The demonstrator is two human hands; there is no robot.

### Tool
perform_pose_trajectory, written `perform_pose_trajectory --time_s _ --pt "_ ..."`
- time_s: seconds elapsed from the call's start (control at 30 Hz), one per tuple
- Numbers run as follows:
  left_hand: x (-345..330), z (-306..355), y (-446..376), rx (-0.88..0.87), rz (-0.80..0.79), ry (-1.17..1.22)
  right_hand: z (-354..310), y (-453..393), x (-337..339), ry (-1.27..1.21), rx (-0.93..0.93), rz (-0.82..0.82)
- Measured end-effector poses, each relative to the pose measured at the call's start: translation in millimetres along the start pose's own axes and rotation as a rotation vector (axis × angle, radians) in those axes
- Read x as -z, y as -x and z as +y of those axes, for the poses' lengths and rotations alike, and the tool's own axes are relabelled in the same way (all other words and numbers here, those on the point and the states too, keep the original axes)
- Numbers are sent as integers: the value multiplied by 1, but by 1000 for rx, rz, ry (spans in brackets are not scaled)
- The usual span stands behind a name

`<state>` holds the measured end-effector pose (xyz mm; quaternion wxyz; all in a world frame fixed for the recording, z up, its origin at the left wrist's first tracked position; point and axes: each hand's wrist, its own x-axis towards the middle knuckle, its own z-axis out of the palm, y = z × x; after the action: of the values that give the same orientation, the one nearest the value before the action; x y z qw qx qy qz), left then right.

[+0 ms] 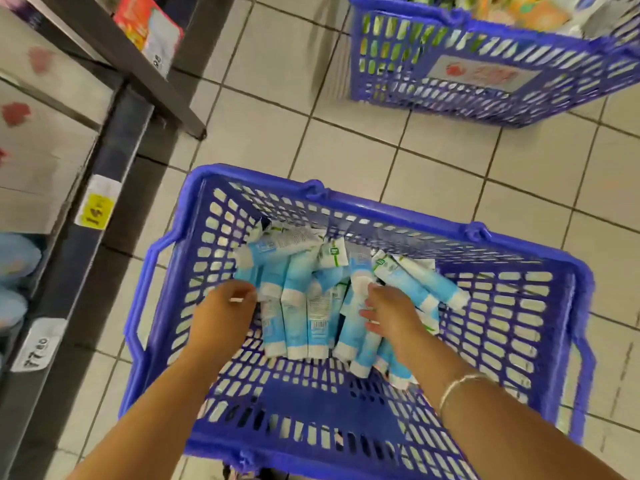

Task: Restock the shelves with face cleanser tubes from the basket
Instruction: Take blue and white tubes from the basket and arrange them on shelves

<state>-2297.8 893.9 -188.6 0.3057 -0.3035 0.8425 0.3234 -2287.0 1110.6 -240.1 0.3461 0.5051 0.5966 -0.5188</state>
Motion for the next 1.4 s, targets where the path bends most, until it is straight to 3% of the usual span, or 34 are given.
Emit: perform_pose_trajectory --time_s 0.13,0.23,0.47,0.6,0.7,0.77,0.87,1.07,1.17,1.4 --pt "-11 18 -34 -122 174 -73 -14 -38 -18 171 93 98" --pt "-26 25 -47 -283 219 -220 -20 -55 -26 230 114 131" --pt "-51 27 -78 -264 65 -627 -3 -70 -24 252 165 100" --pt "-55 24 -85 -216 -47 -830 38 -39 -3 213 303 50" --pt "-54 24 -80 -212 -92 -899 63 -11 8 94 276 17" --pt "-48 21 -72 -156 -145 -801 72 10 11 -29 184 -13" --pt "-31 17 -50 -52 -249 -411 74 45 10 -192 103 -88" --pt "41 3 19 -30 -521 235 44 123 4 -431 45 -240" --pt "89 9 63 -67 -569 364 16 177 6 -507 54 -347" --pt "206 48 184 -213 -600 565 -49 339 7 -442 291 -540"
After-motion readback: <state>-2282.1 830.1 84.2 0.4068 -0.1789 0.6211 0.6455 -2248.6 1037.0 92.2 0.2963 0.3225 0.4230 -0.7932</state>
